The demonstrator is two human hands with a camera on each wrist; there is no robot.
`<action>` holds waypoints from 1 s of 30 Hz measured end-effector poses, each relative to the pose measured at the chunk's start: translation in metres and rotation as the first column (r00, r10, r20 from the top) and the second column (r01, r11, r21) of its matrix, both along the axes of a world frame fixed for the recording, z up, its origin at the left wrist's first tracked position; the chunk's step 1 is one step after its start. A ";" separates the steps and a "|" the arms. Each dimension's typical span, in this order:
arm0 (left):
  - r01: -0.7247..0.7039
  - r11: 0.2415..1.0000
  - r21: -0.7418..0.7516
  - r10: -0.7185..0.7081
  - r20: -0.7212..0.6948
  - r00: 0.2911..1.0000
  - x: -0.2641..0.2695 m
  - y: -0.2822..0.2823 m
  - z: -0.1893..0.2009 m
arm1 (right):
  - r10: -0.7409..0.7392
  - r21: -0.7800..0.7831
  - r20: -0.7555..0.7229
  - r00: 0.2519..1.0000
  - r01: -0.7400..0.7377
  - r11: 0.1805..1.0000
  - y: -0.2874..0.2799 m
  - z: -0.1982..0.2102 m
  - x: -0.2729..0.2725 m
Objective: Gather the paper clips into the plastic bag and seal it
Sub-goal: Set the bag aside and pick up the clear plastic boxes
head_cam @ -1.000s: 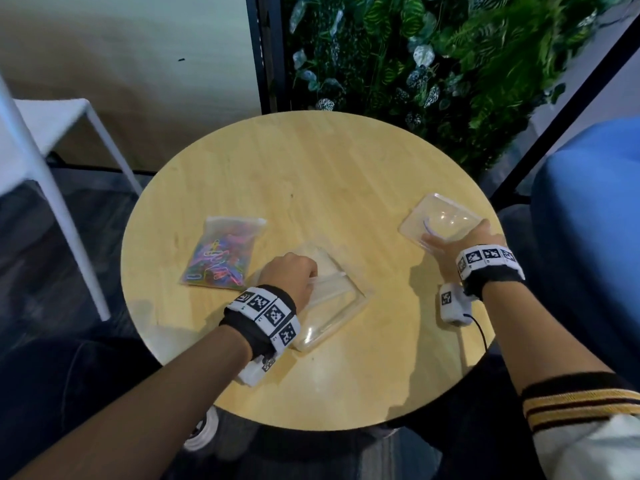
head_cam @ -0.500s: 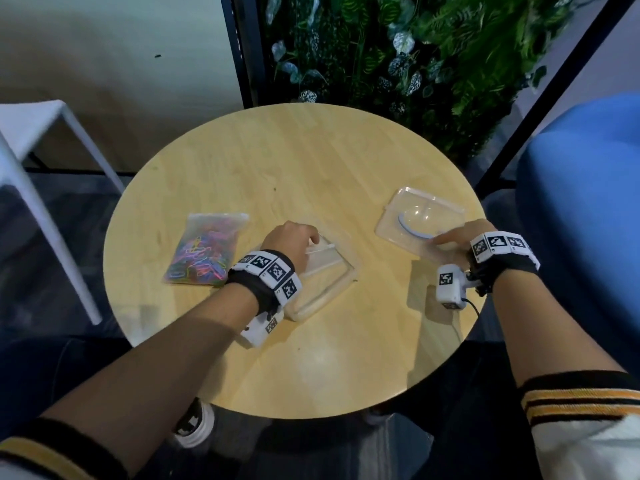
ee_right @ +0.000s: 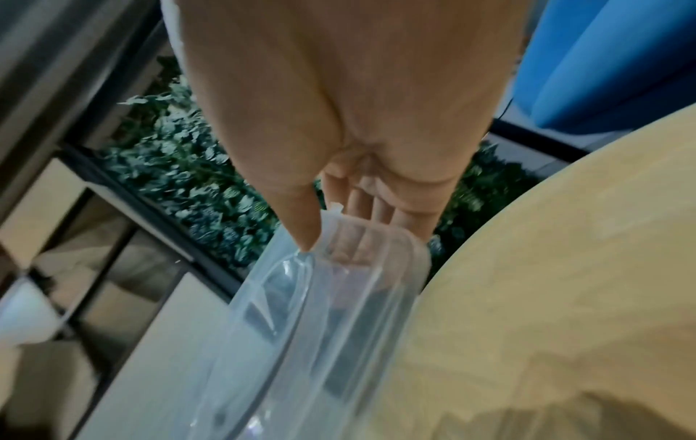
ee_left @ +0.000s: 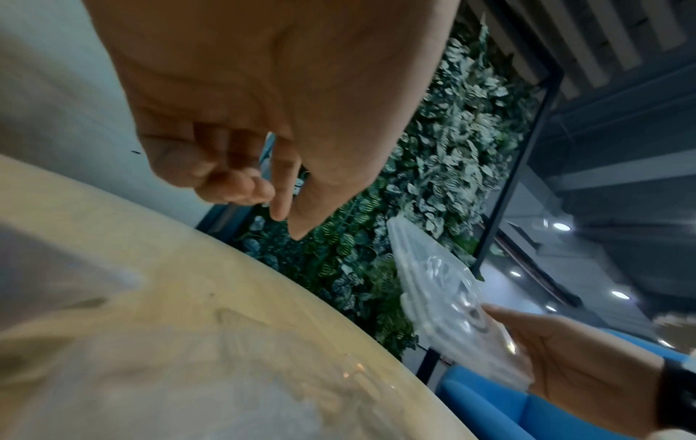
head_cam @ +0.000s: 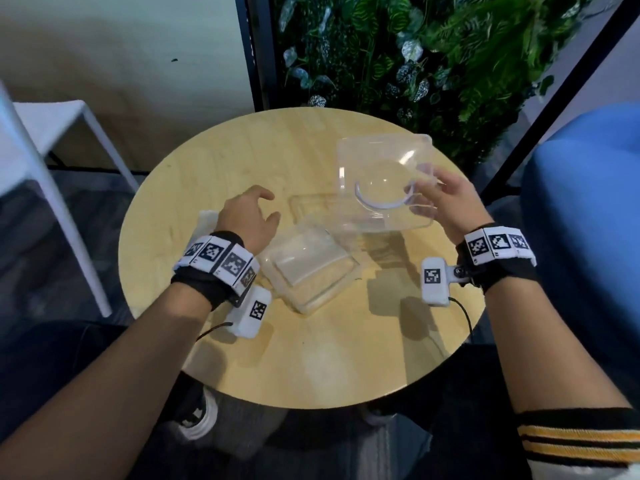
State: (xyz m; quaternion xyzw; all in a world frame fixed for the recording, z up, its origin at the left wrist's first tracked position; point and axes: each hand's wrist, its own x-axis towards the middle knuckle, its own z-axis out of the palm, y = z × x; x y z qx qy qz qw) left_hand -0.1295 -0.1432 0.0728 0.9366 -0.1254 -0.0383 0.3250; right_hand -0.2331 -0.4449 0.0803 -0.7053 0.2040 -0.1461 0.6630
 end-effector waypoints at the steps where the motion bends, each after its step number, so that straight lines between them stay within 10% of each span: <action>1: -0.026 0.999 0.048 0.029 -0.056 0.998 -0.006 0.011 -0.005 | 0.064 0.007 -0.017 0.998 -0.063 0.998 0.011 0.000 0.005; 4: 0.002 0.984 0.176 0.045 -0.262 0.964 -0.026 0.034 -0.024 | 0.220 -0.019 -0.143 0.965 -0.225 0.974 0.047 -0.012 0.018; 9: -0.144 0.955 -0.259 -0.037 -0.587 0.809 -0.055 0.032 -0.051 | 0.243 -0.337 -0.374 0.895 -0.375 0.864 0.090 -0.044 0.033; 18: -0.046 0.933 -0.357 -0.131 -0.456 0.880 -0.046 0.017 -0.067 | -0.160 -0.812 -0.357 0.920 -0.220 0.541 0.105 -0.068 0.010; 30: -0.226 0.911 -0.346 0.050 -0.450 0.892 -0.029 0.003 -0.068 | -0.209 -0.286 -0.411 0.887 0.092 0.954 0.078 -0.053 -0.034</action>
